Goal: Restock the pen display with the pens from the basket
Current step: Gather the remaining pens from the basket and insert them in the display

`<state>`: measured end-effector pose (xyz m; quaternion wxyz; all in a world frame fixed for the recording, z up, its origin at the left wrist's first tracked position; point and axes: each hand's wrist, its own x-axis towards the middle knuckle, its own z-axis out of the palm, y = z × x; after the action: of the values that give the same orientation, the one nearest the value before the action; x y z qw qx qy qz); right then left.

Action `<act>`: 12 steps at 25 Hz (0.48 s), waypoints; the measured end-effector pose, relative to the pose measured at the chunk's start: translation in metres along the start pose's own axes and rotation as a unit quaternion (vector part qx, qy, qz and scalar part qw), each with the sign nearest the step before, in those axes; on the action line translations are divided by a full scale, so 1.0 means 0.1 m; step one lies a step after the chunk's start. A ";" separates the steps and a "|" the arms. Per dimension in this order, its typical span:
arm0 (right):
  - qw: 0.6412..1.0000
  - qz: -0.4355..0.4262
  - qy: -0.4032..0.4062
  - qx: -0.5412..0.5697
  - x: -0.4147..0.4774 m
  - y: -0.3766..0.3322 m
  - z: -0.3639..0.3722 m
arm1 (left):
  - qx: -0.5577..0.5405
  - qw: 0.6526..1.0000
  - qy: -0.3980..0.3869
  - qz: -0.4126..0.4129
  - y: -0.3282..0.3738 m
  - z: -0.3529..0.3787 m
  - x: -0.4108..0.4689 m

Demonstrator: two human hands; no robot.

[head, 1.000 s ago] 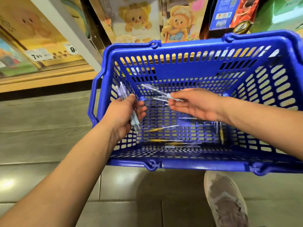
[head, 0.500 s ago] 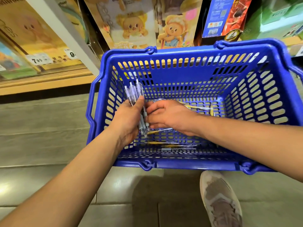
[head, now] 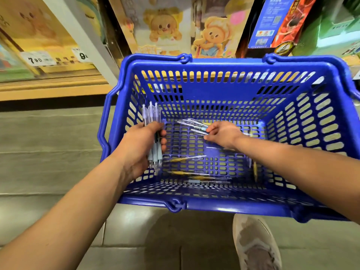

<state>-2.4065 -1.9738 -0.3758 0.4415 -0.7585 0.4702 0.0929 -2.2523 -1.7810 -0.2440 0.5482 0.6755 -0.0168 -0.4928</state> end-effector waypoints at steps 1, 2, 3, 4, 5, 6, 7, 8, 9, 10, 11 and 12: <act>0.999 -0.015 0.013 -0.049 0.08 0.01 0.02 | 0.002 1.000 -0.003 -0.002 0.00 -0.02 0.01; 0.994 -0.032 0.021 -0.098 0.14 0.00 0.04 | 0.003 1.000 -0.007 -0.005 0.00 -0.04 0.02; 0.988 -0.046 0.031 -0.142 0.20 -0.02 0.06 | 0.005 1.000 -0.012 -0.006 0.00 -0.05 0.03; 0.981 -0.055 0.038 -0.180 0.23 -0.06 0.07 | 0.005 1.000 -0.019 -0.007 0.00 -0.06 0.03; 0.972 -0.066 0.044 -0.221 0.26 -0.08 0.09 | 0.004 1.000 -0.025 -0.006 0.00 -0.07 0.04; 0.960 -0.084 0.050 -0.264 0.28 -0.11 0.11 | 0.003 1.000 -0.029 -0.005 -0.01 -0.08 0.04; 0.946 -0.102 0.051 -0.305 0.29 -0.12 0.13 | 0.004 1.000 -0.029 -0.004 -0.01 -0.08 0.05; 0.932 -0.115 0.051 -0.339 0.30 -0.13 0.14 | 0.007 1.000 -0.026 -0.006 -0.01 -0.08 0.05; 0.923 -0.120 0.051 -0.363 0.30 -0.14 0.14 | 0.010 1.000 -0.021 -0.008 -0.01 -0.09 0.05; 0.915 -0.123 0.052 -0.380 0.29 -0.14 0.15 | 0.011 1.000 -0.017 -0.011 -0.01 -0.09 0.06; 0.908 -0.127 0.053 -0.395 0.28 -0.15 0.15 | 0.010 1.000 -0.014 -0.013 -0.01 -0.09 0.06; 0.902 -0.130 0.055 -0.407 0.28 -0.16 0.14 | 0.008 1.000 -0.012 -0.015 -0.01 -0.09 0.07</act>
<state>-2.3751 -1.9782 -0.3906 0.0755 -0.9305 0.3121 0.1761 -2.2434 -1.7780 -0.2499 0.5355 0.6740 -0.0168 -0.5086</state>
